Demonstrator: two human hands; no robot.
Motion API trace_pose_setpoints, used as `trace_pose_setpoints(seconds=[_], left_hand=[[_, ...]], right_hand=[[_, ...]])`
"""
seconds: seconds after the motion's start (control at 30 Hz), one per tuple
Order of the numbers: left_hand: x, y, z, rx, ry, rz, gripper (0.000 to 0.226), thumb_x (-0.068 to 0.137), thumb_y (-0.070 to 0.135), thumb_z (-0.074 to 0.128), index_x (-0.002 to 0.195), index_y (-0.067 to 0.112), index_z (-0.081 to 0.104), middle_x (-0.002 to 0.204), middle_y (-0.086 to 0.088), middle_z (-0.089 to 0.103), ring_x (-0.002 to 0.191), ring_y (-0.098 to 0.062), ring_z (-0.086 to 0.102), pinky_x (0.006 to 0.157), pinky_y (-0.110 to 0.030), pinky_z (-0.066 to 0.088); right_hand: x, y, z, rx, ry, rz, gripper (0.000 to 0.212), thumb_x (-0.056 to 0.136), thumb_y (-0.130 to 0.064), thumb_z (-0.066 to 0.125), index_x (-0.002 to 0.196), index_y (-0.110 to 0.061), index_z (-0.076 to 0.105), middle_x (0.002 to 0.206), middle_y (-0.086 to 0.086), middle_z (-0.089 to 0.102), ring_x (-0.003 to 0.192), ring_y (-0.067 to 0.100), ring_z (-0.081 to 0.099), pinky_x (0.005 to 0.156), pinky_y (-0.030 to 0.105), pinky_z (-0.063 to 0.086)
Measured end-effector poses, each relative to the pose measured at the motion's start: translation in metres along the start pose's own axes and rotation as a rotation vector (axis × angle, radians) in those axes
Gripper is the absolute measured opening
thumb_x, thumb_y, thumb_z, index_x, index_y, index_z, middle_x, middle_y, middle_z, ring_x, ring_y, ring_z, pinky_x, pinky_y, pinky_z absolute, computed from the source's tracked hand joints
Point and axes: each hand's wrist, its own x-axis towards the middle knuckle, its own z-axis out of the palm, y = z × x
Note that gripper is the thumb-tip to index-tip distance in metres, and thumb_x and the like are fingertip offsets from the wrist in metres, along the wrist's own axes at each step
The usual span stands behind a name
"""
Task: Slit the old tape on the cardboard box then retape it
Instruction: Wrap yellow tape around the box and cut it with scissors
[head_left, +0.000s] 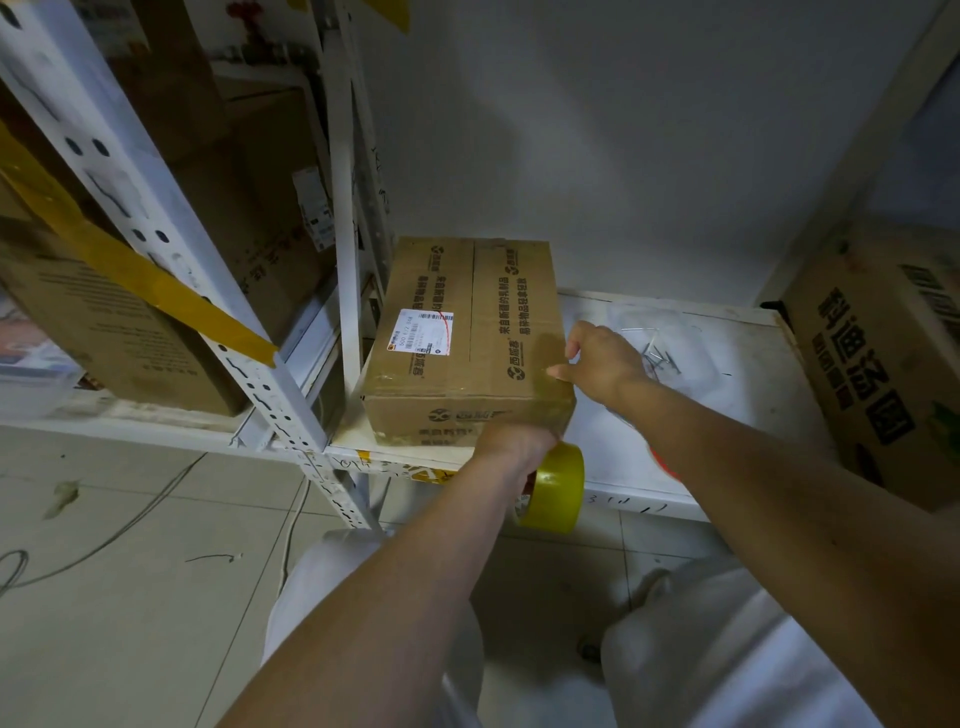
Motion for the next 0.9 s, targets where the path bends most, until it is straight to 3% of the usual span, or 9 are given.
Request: trace_pose_setpoints(seconds=[0.07,0.27,0.43,0.5,0.57,0.67,0.73,0.83,0.9], left_hand=[[0.0,0.0,0.001,-0.004,0.011,0.005,0.015,0.097,0.022,0.05,0.082,0.022,0.05,0.109,-0.007,0.064,0.108,-0.024,0.059,0.103,-0.041,0.046],[0.002,-0.001,0.002,-0.033,0.042,-0.016,0.007,0.091,0.023,0.058,0.086,0.019,0.056,0.111,-0.012,0.067,0.107,-0.03,0.062,0.098,-0.044,0.05],[0.003,-0.003,0.0,-0.051,0.049,-0.007,0.009,0.088,0.023,0.061,0.082,0.021,0.055,0.108,-0.012,0.067,0.104,-0.029,0.062,0.096,-0.044,0.05],[0.003,-0.003,0.001,-0.04,0.039,-0.005,0.009,0.087,0.023,0.061,0.081,0.021,0.054,0.109,-0.012,0.066,0.104,-0.028,0.062,0.096,-0.045,0.05],[0.003,-0.003,0.001,-0.043,0.036,-0.001,0.01,0.086,0.023,0.063,0.081,0.021,0.054,0.109,-0.012,0.067,0.104,-0.028,0.062,0.097,-0.044,0.05],[0.003,-0.003,0.0,-0.063,0.042,-0.007,0.015,0.085,0.024,0.066,0.079,0.02,0.053,0.109,-0.012,0.066,0.104,-0.029,0.062,0.096,-0.045,0.05],[0.003,-0.004,-0.002,-0.08,0.052,0.001,0.019,0.086,0.023,0.065,0.075,0.019,0.051,0.108,-0.012,0.066,0.105,-0.03,0.062,0.098,-0.045,0.049],[0.004,-0.005,-0.004,-0.085,0.046,0.006,0.019,0.086,0.021,0.065,0.074,0.019,0.05,0.103,-0.011,0.065,0.099,-0.028,0.062,0.096,-0.044,0.051],[0.002,-0.006,-0.003,-0.074,0.042,0.008,0.012,0.084,0.021,0.066,0.08,0.018,0.055,0.106,-0.011,0.066,0.101,-0.028,0.063,0.095,-0.044,0.051]], right_hand=[[0.002,-0.006,0.007,0.004,-0.039,0.051,0.028,0.085,-0.042,0.067,0.088,-0.019,0.05,0.093,0.001,0.058,0.089,0.021,0.056,0.072,0.031,0.041],[0.009,-0.009,0.017,0.1,-0.119,0.161,0.052,0.083,-0.058,0.061,0.108,-0.013,0.053,0.099,0.002,0.054,0.098,0.023,0.056,0.076,0.032,0.043],[0.012,0.006,0.015,0.292,-0.148,0.105,0.029,0.089,-0.039,0.062,0.077,-0.019,0.045,0.091,0.004,0.056,0.089,0.023,0.055,0.076,0.034,0.046],[0.011,0.013,0.011,0.384,-0.161,0.089,0.023,0.09,-0.029,0.063,0.078,-0.017,0.047,0.089,0.003,0.056,0.083,0.021,0.056,0.064,0.027,0.048],[0.009,0.016,0.007,0.339,-0.172,0.051,0.016,0.092,-0.024,0.059,0.083,-0.017,0.049,0.09,0.004,0.057,0.074,0.017,0.057,0.055,0.021,0.041],[0.008,0.019,0.005,0.283,-0.162,0.035,0.002,0.094,-0.016,0.054,0.094,-0.016,0.056,0.094,0.006,0.061,0.072,0.014,0.061,0.058,0.021,0.045],[0.006,0.021,0.004,0.206,-0.076,-0.023,0.01,0.093,-0.009,0.053,0.094,-0.016,0.06,0.095,0.006,0.063,0.08,0.018,0.062,0.068,0.024,0.049],[-0.003,0.014,0.0,0.061,0.093,-0.261,0.01,0.088,-0.011,0.061,0.086,-0.018,0.068,0.091,0.0,0.063,0.084,0.016,0.056,0.073,0.025,0.041],[-0.009,0.005,-0.002,0.0,0.013,-0.396,0.005,0.086,-0.016,0.065,0.082,-0.019,0.068,0.088,-0.003,0.061,0.083,0.014,0.055,0.075,0.026,0.044]])
